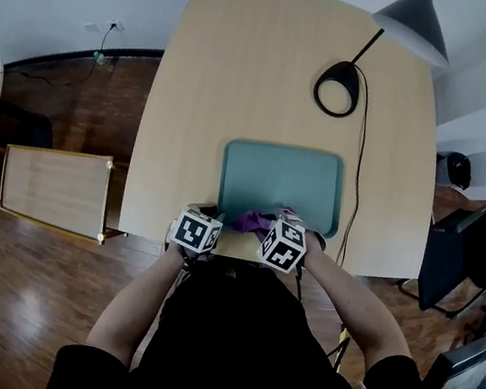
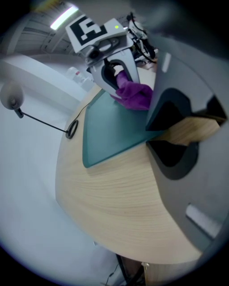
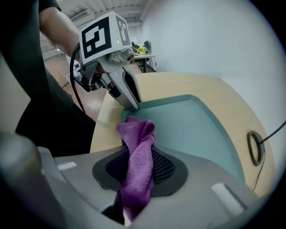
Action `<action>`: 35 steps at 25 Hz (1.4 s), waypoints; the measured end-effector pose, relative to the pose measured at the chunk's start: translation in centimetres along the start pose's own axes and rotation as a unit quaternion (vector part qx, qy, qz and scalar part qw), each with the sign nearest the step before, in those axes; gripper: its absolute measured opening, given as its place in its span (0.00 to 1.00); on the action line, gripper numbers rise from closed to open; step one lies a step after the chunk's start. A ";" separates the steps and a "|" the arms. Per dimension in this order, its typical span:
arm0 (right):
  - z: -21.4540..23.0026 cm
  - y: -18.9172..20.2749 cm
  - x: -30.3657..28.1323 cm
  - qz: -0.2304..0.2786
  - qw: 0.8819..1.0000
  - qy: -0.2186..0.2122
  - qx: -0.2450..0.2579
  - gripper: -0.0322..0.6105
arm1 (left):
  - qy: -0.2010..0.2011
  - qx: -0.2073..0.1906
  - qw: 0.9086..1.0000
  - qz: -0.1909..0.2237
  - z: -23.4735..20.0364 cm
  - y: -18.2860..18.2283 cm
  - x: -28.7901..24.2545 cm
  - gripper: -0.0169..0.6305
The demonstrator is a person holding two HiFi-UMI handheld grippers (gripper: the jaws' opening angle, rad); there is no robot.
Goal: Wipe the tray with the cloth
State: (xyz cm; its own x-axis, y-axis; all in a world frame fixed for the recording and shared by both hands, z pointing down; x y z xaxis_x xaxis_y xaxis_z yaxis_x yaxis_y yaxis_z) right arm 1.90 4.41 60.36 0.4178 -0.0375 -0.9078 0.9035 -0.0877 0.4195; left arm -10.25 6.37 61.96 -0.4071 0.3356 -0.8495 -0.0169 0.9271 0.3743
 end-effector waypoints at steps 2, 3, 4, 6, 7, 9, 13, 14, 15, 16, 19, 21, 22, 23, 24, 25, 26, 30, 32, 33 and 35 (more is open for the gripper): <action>0.7 -0.1 0.0 -0.003 1.000 0.000 0.007 0.21 | 0.000 0.008 1.000 0.005 -0.1 -0.1 0.6 0.18; 1.3 -0.2 0.0 -0.003 1.000 0.002 0.007 0.21 | 0.005 0.014 1.000 0.007 0.0 -0.2 0.8 0.18; 2.1 -0.4 0.0 -0.002 1.000 0.005 0.006 0.21 | 0.008 0.018 1.000 0.009 0.2 -0.3 0.9 0.18; 4.2 -0.9 0.0 -0.001 1.000 0.013 0.003 0.21 | 0.010 0.018 1.000 0.009 0.4 -0.4 0.9 0.18; 5.3 -1.2 -0.1 -0.002 1.000 0.016 0.003 0.21 | 0.010 0.016 1.000 0.009 0.5 -0.4 0.9 0.18; 7.6 -1.9 -0.4 -0.005 1.000 0.021 0.005 0.21 | 0.014 0.016 1.000 0.011 0.8 -0.5 0.9 0.18; 12.2 -4.1 -1.3 -0.011 0.999 0.044 0.004 0.21 | 0.020 0.024 0.999 0.022 0.2 -0.4 0.6 0.17; 13.3 -4.6 -1.5 -0.012 0.999 0.051 0.000 0.21 | 0.019 0.025 0.999 0.024 -0.1 -0.2 0.4 0.17; 14.3 -4.9 -1.6 -0.014 0.998 0.060 -0.005 0.21 | 0.019 0.025 0.999 0.025 -0.2 -0.1 0.4 0.17; 15.3 -5.3 -1.7 -0.017 0.997 0.069 -0.008 0.21 | 0.020 0.025 0.999 0.026 -0.2 -0.1 0.4 0.17; 17.2 -5.8 -1.8 -0.029 0.996 0.090 -0.007 0.21 | 0.023 0.024 0.999 0.026 -0.1 -0.1 0.5 0.17; 17.6 -6.0 -1.9 -0.033 0.995 0.092 -0.011 0.21 | 0.023 0.023 0.999 0.026 -0.1 -0.1 0.5 0.17; 17.5 -6.0 -2.0 -0.033 0.995 0.094 -0.012 0.21 | 0.023 0.023 0.999 0.025 -0.2 -0.1 0.6 0.17; 17.2 -6.0 -2.1 -0.033 0.995 0.096 -0.011 0.21 | 0.023 0.023 0.999 0.024 -0.2 -0.1 0.6 0.17; 16.7 -6.0 -2.2 -0.033 0.995 0.096 -0.009 0.21 | 0.023 0.023 0.999 0.023 -0.3 -0.1 0.6 0.17; 16.2 -6.0 -2.2 -0.033 0.995 0.096 -0.006 0.21 | 0.023 0.021 0.999 0.022 -0.3 -0.1 0.5 0.17; 15.6 -6.0 -2.2 -0.033 0.995 0.095 -0.001 0.21 | 0.023 0.020 0.999 0.021 -0.4 -0.1 0.5 0.17; 12.3 -6.1 -2.3 -0.029 0.996 0.082 0.015 0.21 | 0.027 0.024 0.999 0.015 -0.6 -0.1 0.7 0.17; 9.8 -5.8 -2.2 -0.022 0.997 0.067 0.021 0.21 | 0.038 0.031 0.999 0.010 -0.1 -0.1 1.0 0.17; 8.6 -5.6 -2.1 -0.018 0.998 0.060 0.023 0.21 | 0.040 0.033 0.999 0.008 0.0 -0.1 1.0 0.17; 6.2 -5.0 -1.8 -0.011 0.998 0.049 0.027 0.21 | 0.036 0.035 0.999 0.008 0.0 -0.3 1.1 0.17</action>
State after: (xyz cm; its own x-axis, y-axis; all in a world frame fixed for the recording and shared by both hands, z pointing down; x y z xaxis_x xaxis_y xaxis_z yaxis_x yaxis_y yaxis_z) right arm -3.92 -1.30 59.89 0.4082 0.0630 -0.9107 0.9070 -0.1413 0.3967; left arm -10.67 6.44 60.92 -0.4706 0.3409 -0.8138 0.0531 0.9316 0.3595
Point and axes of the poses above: the fingertips, and each gripper's own axes: x backward along the fingers, z to its right, y out of its underside, the point moved 5 cm from there along x, backward along the fingers, and after that the axes turned 5 degrees about x, right-handed, at the moved point
